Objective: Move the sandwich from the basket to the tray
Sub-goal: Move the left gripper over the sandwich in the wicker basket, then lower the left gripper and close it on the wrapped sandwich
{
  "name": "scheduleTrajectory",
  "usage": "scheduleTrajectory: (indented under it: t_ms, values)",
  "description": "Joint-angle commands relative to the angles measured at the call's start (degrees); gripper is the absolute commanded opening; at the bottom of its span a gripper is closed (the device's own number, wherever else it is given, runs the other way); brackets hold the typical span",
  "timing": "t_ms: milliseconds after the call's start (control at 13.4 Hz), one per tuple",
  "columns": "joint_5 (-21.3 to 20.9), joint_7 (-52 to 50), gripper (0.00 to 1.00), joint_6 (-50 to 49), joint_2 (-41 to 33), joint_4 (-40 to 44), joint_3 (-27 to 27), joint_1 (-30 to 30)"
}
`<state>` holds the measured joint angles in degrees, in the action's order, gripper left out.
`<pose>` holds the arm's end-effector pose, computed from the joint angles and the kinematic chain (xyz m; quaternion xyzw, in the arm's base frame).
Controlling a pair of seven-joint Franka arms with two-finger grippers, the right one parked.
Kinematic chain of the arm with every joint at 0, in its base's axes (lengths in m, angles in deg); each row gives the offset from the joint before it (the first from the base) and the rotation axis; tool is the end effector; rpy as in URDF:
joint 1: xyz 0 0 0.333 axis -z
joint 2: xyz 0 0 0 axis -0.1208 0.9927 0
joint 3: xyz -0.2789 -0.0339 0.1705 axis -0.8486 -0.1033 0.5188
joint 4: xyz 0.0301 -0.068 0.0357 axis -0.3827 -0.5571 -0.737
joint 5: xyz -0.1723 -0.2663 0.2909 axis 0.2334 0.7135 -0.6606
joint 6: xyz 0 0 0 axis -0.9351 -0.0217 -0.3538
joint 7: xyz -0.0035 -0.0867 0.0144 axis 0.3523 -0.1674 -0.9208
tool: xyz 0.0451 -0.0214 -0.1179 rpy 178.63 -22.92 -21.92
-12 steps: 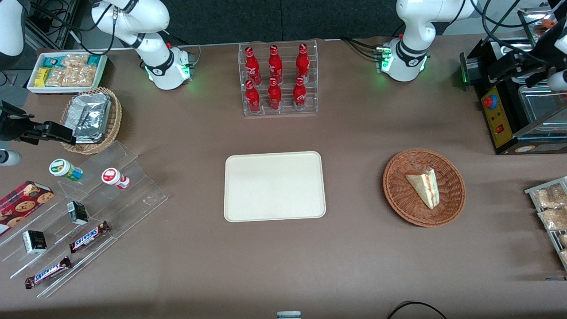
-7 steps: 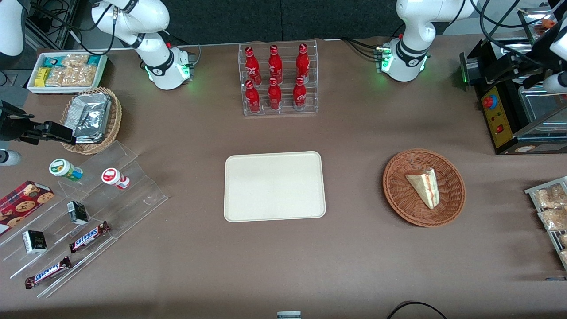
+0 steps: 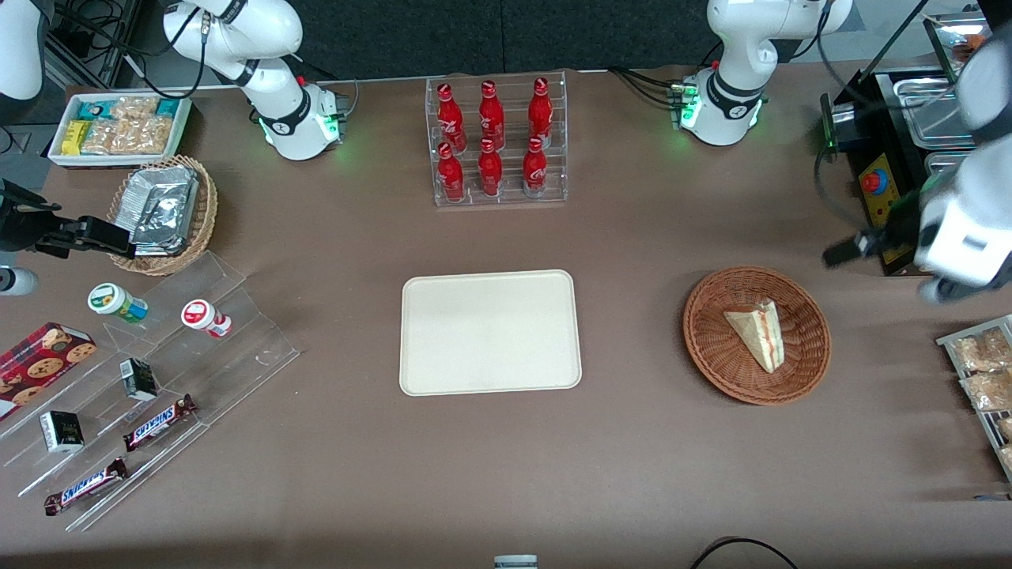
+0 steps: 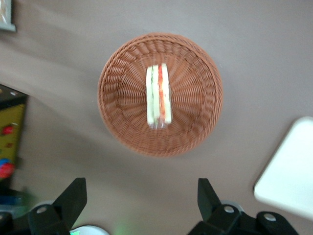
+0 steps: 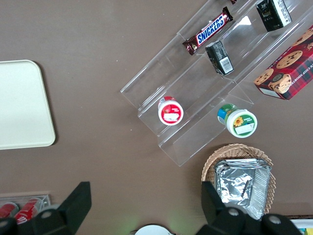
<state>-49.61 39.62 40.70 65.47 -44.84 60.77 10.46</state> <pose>0.6195 -0.0280 0.4915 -0.9708 -0.2298 0.0679 0.0086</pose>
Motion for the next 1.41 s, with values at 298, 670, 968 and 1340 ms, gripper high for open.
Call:
scheduleTrajectory:
  t_ms: [298, 670, 968, 1340]
  values:
    - [-0.94, -19.35, 1.0, 32.4, 2.24, -21.62, 0.01, 0.88]
    - [-4.71, -19.45, 1.0, 39.22, 4.09, -28.58, 0.01, 2.64]
    - [-7.7, -19.36, 1.0, 40.44, 4.79, -30.43, 0.09, 2.2]
    - [-7.71, -19.54, 1.0, 44.14, 7.96, -30.34, 0.01, 2.28]
